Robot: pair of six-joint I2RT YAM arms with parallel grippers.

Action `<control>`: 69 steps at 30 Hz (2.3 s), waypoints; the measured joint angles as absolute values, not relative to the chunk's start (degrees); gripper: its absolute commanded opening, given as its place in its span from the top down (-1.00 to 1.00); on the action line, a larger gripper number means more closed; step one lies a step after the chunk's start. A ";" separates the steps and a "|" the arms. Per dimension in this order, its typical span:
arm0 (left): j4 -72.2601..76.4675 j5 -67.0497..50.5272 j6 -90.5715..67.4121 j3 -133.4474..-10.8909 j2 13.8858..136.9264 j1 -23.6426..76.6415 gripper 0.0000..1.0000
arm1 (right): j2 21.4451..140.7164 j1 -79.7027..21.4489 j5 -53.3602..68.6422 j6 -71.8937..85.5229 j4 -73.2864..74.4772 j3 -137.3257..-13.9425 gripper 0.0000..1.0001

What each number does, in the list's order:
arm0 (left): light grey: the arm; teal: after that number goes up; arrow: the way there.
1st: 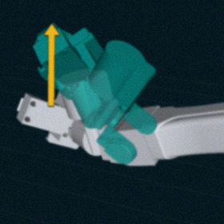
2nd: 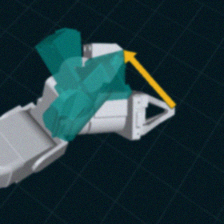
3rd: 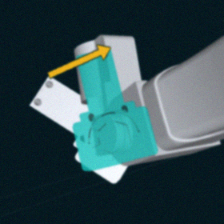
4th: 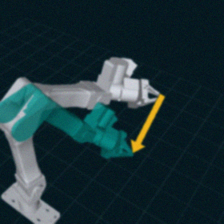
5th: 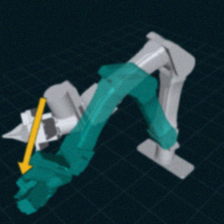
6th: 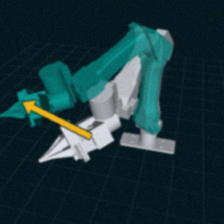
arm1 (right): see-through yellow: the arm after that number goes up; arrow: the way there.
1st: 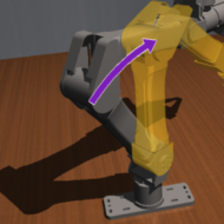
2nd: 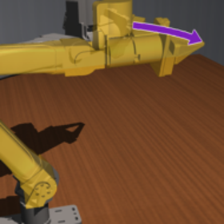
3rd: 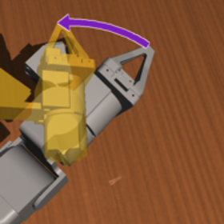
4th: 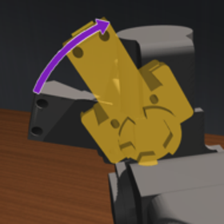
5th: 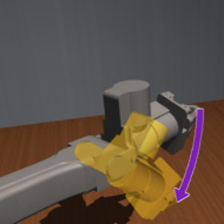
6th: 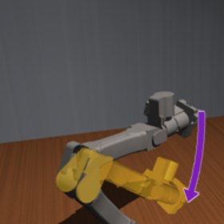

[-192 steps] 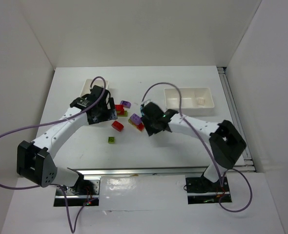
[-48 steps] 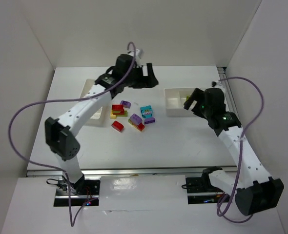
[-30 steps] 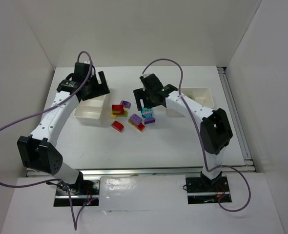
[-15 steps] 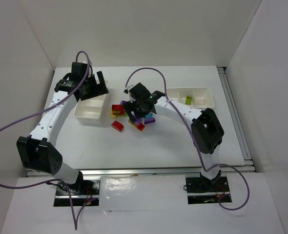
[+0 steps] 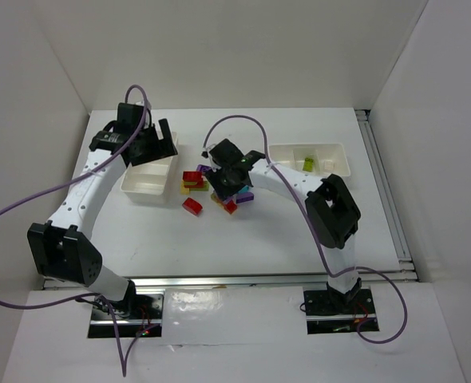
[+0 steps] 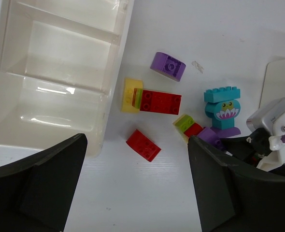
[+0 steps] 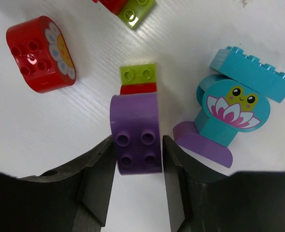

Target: Sort the legos into containers by color

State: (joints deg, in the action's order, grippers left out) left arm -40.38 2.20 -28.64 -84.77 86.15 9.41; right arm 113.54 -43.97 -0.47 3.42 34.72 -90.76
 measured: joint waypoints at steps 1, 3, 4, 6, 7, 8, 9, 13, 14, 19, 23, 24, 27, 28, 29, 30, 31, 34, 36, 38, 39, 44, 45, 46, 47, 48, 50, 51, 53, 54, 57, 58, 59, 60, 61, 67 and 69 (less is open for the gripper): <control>-40.38 2.00 -28.64 -84.73 86.15 9.32 -0.93 | 113.67 -44.01 -0.32 3.38 34.70 -90.76 0.09; -40.32 0.34 -28.49 -84.71 86.15 8.80 -0.98 | 114.06 -44.10 -0.19 3.07 34.72 -90.94 0.26; -40.32 -0.80 -28.40 -84.71 86.15 8.23 -1.00 | 114.19 -44.10 -0.10 3.07 34.81 -91.29 0.39; -40.29 -3.16 -28.21 -84.71 86.15 6.85 -1.00 | 114.74 -44.12 0.32 2.96 34.85 -92.14 0.47; -40.32 -4.29 -28.05 -84.73 86.15 6.09 -1.00 | 114.80 -44.10 0.73 2.96 34.85 -92.38 0.47; -40.32 -5.80 -27.35 -84.73 86.15 5.32 -1.00 | 114.80 -43.99 1.19 3.11 35.00 -92.64 0.47; -40.25 -8.05 -26.83 -84.73 86.15 4.43 -1.00 | 114.63 -43.64 1.93 3.38 35.00 -92.86 0.47; -37.08 -23.33 -24.51 -83.66 85.93 0.64 -1.00 | 112.20 -40.07 9.87 5.61 34.52 -92.92 0.49; -35.05 -27.88 -24.38 -82.37 85.58 -0.14 -1.00 | 110.85 -37.91 13.10 6.66 33.76 -92.71 0.52; -20.82 -45.41 -29.10 -70.63 82.39 0.23 -0.95 | 100.01 -24.69 26.92 12.21 26.98 -87.66 0.54; -11.92 -52.34 -33.50 -64.93 82.06 3.53 -0.94 | 93.56 -15.92 38.20 17.78 19.84 -83.68 0.57; -9.89 -53.69 -34.74 -64.49 82.13 4.49 -0.98 | 92.71 -15.07 40.95 19.16 17.72 -82.54 0.57; -2.20 -56.71 -38.15 -64.36 83.11 7.51 -0.98 | 91.94 -14.63 47.94 23.38 13.06 -79.68 0.57; 0.58 -57.54 -39.77 -64.36 83.83 8.32 -0.98 | 91.98 -14.74 49.65 24.47 12.19 -79.11 0.57; 3.25 -58.52 -41.41 -64.38 84.82 9.13 -0.98 | 92.14 -14.76 51.35 25.30 11.66 -78.78 0.57; 5.76 -59.29 -42.94 -64.38 85.89 9.89 -0.98 | 92.25 -14.85 52.86 26.20 11.11 -78.67 0.57; 8.25 -59.96 -44.47 -64.38 87.20 10.59 -0.98 | 92.31 -14.90 54.06 26.98 10.39 -78.67 0.57; 12.19 -60.75 -46.81 -64.69 90.91 12.75 -0.98 | 92.31 -14.92 56.73 29.78 7.16 -78.61 0.57; 11.35 -60.66 -46.24 -66.24 93.08 14.00 -1.00 | 92.31 -14.92 58.06 32.05 4.64 -78.35 0.57; 10.90 -60.29 -45.41 -67.70 94.35 14.94 -1.00 | 92.31 -14.92 59.27 33.85 2.59 -78.08 0.57; 11.09 -60.29 -45.25 -67.96 94.35 15.33 -1.00 | 92.31 -14.92 59.79 34.76 1.69 -77.89 0.57; 18.04 -61.82 -48.64 -68.12 94.30 15.75 -1.00 | 92.31 -15.14 61.78 36.62 -0.05 -77.17 0.57; 20.05 -62.17 -49.95 -68.12 94.30 15.75 -1.00 | 92.31 -15.14 62.02 36.80 -0.16 -77.17 0.57; 22.24 -62.81 -51.09 -68.12 94.30 15.75 -0.96 | 92.31 -15.18 62.22 36.86 -0.30 -77.17 0.57; 24.45 -63.42 -52.16 -68.12 94.30 15.75 -0.93 | 92.31 -15.18 62.41 37.04 -0.45 -77.17 0.57; 26.20 -63.83 -53.19 -68.12 94.30 15.75 -0.88 | 92.31 -15.18 62.48 37.06 -0.47 -77.14 0.57; 29.43 -64.82 -55.37 -68.12 94.45 15.75 -0.76 | 92.31 -15.25 62.72 37.23 -0.58 -76.90 0.57; 30.81 -65.21 -56.12 -68.12 94.59 15.75 -0.73 | 92.31 -15.27 62.96 37.32 -0.62 -76.75 0.57; 32.82 -65.98 -57.58 -68.12 95.35 15.66 -0.63 | 92.31 -15.38 63.24 37.47 -0.99 -76.58 0.57; 34.04 -66.26 -58.81 -68.14 95.92 15.66 -0.58 | 92.31 -15.51 63.26 37.50 -0.99 -76.53 0.57; 37.21 -67.00 -61.30 -68.14 97.56 15.99 -0.49 | 92.44 -16.21 63.26 37.63 -0.97 -76.40 0.57; 37.98 -67.05 -61.93 -68.14 98.08 16.12 -0.49 | 92.49 -16.49 63.29 37.63 -0.95 -76.40 0.57; 38.59 -67.20 -62.46 -68.14 98.45 16.25 -0.47 | 92.49 -16.73 63.35 37.63 -0.95 -76.40 0.57; 38.85 -67.26 -63.11 -68.14 98.70 16.36 -0.34 | 92.51 -16.95 63.53 37.58 -0.93 -76.40 0.57; 39.16 -67.40 -63.55 -68.14 98.87 16.43 -0.24 | 92.58 -17.12 63.70 37.43 -0.89 -76.40 0.57; 41.01 -67.96 -64.97 -68.16 99.31 16.40 0.55 | 93.12 -17.30 63.61 36.10 -0.43 -76.47 0.57; 40.69 -67.99 -64.90 -68.16 99.35 16.32 0.62 | 93.12 -16.82 63.53 36.10 -0.30 -76.47 0.62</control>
